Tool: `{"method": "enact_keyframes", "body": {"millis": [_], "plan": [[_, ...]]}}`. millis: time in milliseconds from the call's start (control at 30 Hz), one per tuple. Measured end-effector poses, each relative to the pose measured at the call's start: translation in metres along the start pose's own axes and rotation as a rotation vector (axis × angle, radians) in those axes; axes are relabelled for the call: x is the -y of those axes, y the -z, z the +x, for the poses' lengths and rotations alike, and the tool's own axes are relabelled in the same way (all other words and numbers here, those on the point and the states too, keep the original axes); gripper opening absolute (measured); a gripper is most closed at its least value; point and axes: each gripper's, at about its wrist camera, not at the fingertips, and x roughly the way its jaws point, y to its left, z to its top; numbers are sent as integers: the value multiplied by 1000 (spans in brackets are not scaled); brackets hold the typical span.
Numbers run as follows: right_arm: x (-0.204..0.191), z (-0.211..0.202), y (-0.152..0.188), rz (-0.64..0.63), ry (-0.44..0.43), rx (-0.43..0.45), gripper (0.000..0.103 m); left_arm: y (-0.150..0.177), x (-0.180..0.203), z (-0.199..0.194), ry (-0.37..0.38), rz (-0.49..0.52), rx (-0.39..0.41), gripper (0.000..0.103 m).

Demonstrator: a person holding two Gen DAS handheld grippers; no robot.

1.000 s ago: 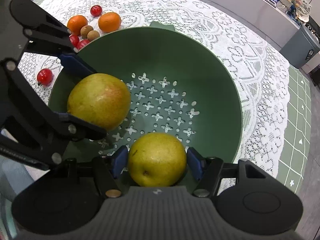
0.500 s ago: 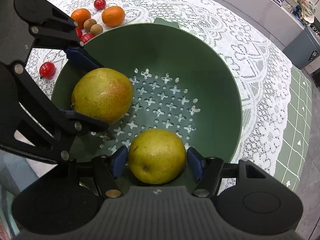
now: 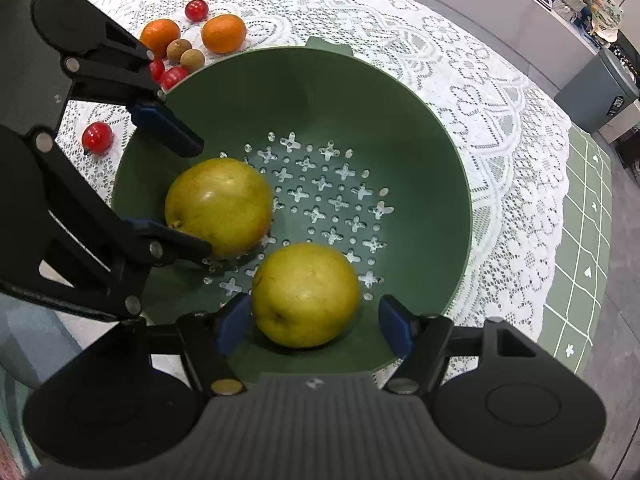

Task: Organize fruits
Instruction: 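Carry both pears over the green colander and open both tools to drop them, then grasp an orange with the left tool while the right tool grasps a red tomato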

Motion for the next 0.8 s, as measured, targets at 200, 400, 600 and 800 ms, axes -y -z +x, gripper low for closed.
{"method": "enact_keyframes", "body": {"millis": [200,400,600,800], "plan": [[-2,-18,1,15,35,36,75,4,5,-21,-3,-1,58,73],[-10,-43,3,60,108,112,78,15,4,-49,-12,-21,134,73],[-33,-70,4,100,184,210,79,34,-2,-74,-47,-60,209,73],[-58,-87,1,138,201,296,79,59,-10,-98,-80,-100,272,73]]}}
